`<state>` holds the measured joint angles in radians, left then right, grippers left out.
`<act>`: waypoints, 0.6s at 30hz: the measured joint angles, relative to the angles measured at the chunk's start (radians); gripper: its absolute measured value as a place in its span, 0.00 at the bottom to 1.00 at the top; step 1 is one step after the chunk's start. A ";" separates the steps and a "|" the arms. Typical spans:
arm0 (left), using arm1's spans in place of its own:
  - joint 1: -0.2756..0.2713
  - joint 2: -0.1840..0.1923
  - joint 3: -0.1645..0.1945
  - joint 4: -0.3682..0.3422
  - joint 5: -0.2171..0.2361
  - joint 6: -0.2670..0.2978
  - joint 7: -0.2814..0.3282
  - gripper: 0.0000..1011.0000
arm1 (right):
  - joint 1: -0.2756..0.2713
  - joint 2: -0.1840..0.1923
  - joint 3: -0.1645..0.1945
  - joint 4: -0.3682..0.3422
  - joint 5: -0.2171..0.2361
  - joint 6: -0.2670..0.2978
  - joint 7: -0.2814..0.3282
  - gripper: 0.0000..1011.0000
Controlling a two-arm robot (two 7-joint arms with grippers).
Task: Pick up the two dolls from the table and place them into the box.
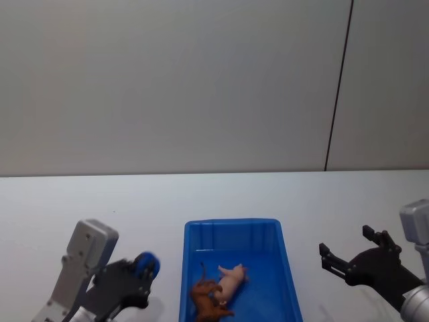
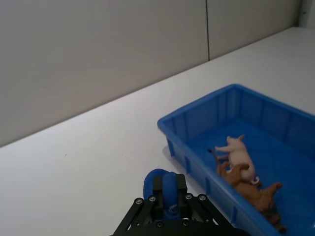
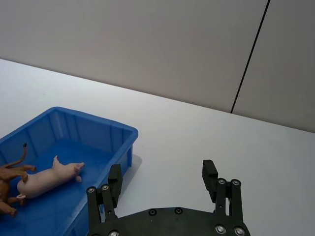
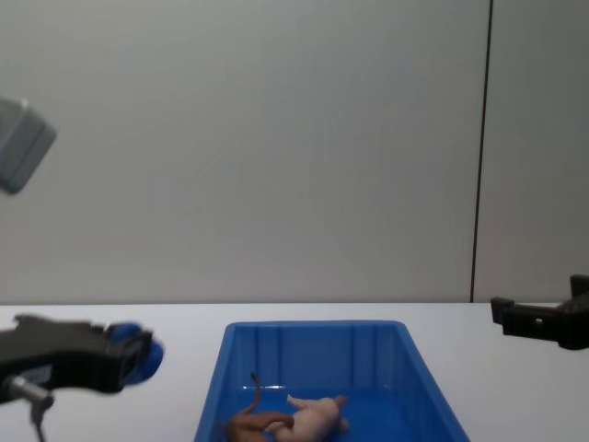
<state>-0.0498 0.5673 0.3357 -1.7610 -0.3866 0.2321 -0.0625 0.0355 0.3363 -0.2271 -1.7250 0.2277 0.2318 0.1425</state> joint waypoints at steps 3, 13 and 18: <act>-0.019 -0.011 0.000 0.003 0.014 -0.022 -0.036 0.13 | 0.000 0.000 0.000 0.000 0.000 0.000 0.000 0.99; -0.094 -0.064 0.011 0.041 0.057 -0.078 -0.168 0.13 | 0.000 0.000 0.000 0.000 0.000 0.000 0.000 0.99; -0.141 -0.099 0.022 0.075 0.076 -0.101 -0.247 0.28 | 0.000 0.000 0.000 0.000 0.000 0.000 0.000 0.99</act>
<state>-0.1908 0.4680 0.3575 -1.6856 -0.3106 0.1313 -0.3100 0.0355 0.3363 -0.2271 -1.7250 0.2277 0.2318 0.1425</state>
